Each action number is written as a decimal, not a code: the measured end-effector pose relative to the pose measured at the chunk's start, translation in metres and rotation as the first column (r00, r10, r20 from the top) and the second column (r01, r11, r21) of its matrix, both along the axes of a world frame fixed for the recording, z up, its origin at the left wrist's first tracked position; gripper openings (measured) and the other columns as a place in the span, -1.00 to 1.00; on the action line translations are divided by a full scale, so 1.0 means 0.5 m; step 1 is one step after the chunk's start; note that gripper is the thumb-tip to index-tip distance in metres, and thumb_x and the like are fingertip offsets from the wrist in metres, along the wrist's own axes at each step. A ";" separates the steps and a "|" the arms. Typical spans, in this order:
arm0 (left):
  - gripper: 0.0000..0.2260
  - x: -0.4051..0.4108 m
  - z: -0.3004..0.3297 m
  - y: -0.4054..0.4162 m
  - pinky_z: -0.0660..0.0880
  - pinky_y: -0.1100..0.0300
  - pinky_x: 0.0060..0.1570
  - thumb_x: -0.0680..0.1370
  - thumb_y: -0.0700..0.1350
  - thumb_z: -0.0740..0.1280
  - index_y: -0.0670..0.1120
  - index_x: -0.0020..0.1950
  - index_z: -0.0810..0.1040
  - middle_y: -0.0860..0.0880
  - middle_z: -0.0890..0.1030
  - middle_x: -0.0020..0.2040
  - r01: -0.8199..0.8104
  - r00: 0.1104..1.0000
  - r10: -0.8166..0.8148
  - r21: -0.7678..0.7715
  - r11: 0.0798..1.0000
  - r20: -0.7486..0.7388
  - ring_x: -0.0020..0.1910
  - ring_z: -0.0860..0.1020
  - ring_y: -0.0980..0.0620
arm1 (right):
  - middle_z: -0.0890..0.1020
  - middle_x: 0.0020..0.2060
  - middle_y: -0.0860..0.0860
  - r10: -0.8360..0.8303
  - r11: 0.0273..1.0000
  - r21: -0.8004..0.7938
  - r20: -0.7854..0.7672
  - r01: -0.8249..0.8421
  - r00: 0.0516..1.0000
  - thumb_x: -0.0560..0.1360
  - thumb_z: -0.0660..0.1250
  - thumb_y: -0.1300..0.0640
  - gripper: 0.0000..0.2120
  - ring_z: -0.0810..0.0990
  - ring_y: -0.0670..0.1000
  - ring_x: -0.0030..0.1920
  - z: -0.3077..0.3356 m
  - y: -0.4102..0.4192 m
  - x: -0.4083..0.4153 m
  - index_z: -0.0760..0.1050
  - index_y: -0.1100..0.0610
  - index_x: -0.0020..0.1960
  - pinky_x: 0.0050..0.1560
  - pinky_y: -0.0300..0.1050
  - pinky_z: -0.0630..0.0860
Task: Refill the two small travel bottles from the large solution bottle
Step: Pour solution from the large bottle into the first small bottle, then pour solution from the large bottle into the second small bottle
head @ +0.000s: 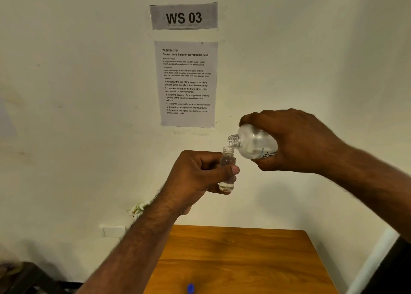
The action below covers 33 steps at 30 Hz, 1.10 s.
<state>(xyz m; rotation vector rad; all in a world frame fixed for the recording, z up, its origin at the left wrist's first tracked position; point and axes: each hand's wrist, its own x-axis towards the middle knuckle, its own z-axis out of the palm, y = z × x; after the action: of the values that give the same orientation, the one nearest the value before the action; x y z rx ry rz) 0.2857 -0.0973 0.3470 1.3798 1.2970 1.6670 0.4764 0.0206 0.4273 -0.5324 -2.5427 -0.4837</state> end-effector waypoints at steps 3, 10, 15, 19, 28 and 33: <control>-0.84 -0.002 -0.015 -0.001 0.69 0.02 -0.24 0.46 -0.25 0.51 -0.14 0.03 0.74 -0.28 0.74 -0.08 0.012 1.000 -0.012 0.008 1.000 0.027 -0.09 0.72 -0.27 | 0.56 0.07 -0.20 0.040 0.989 -0.139 -0.107 -0.055 0.993 0.24 0.48 -0.19 -0.34 0.60 0.01 -0.08 -0.045 0.004 -0.005 0.37 -0.20 0.30 -0.11 -0.02 0.57; -0.79 -0.035 -0.112 -0.002 0.70 -0.01 -0.08 0.46 -0.26 0.52 -0.18 0.09 0.73 -0.20 0.76 -0.03 0.025 1.000 -0.025 -0.067 0.997 0.000 -0.01 0.73 -0.21 | 0.54 0.08 -0.22 0.020 0.879 -0.437 -0.370 -0.193 0.929 0.22 0.60 -0.21 -0.32 0.55 -0.16 -0.02 -0.214 0.002 -0.036 0.44 -0.14 0.26 -0.08 -0.13 0.56; -0.77 -0.070 -0.258 -0.012 0.65 0.02 0.12 0.42 -0.16 0.58 -0.13 0.06 0.75 -0.04 0.74 0.04 -0.059 0.994 0.042 -0.163 0.985 -0.104 0.09 0.69 -0.03 | 0.54 0.11 -0.26 -0.135 0.653 -0.722 -0.409 -0.229 0.903 0.22 0.54 -0.29 -0.31 0.56 -0.20 0.03 -0.353 -0.012 -0.051 0.40 -0.17 0.27 -0.14 -0.49 0.49; -0.73 -0.099 -0.417 -0.024 0.62 -0.22 0.03 0.39 -0.12 0.62 -0.07 0.07 0.75 -0.15 0.67 0.04 -0.089 0.990 0.054 -0.284 0.955 -0.127 0.04 0.65 -0.21 | 0.51 0.13 -0.23 -0.210 0.534 -0.829 -0.320 -0.165 0.924 0.24 0.54 -0.21 -0.30 0.53 -0.10 0.07 -0.455 -0.027 -0.053 0.33 -0.19 0.29 -0.10 -0.57 0.44; -0.69 -0.119 -0.738 -0.070 0.65 -0.03 0.01 0.32 -0.19 0.65 -0.12 0.04 0.74 -0.06 0.64 -0.03 -0.222 0.971 0.125 -0.574 0.788 -0.204 -0.05 0.67 -0.10 | 0.51 0.07 -0.31 -0.392 0.369 -0.929 -0.152 0.004 0.907 0.23 0.60 -0.15 -0.26 0.53 -0.18 0.02 -0.629 -0.072 -0.030 0.38 -0.12 0.33 -0.19 -0.46 0.49; -0.66 -0.111 -0.846 -0.088 0.64 -0.01 0.03 0.35 -0.17 0.64 -0.13 0.09 0.73 -0.08 0.65 0.02 -0.213 0.962 0.038 -0.656 0.724 -0.271 -0.03 0.68 -0.06 | 0.51 0.09 -0.37 -0.452 0.301 -0.953 -0.120 0.025 0.884 0.26 0.62 -0.09 -0.29 0.50 -0.31 0.12 -0.696 -0.105 -0.013 0.39 -0.14 0.32 0.01 -0.37 0.48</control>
<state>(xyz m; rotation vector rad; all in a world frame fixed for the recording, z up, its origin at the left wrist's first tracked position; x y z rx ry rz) 0.2302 -0.1415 -0.0760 1.0541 1.9322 0.9211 0.4701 -0.0319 0.0795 -1.2912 -2.0831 1.0796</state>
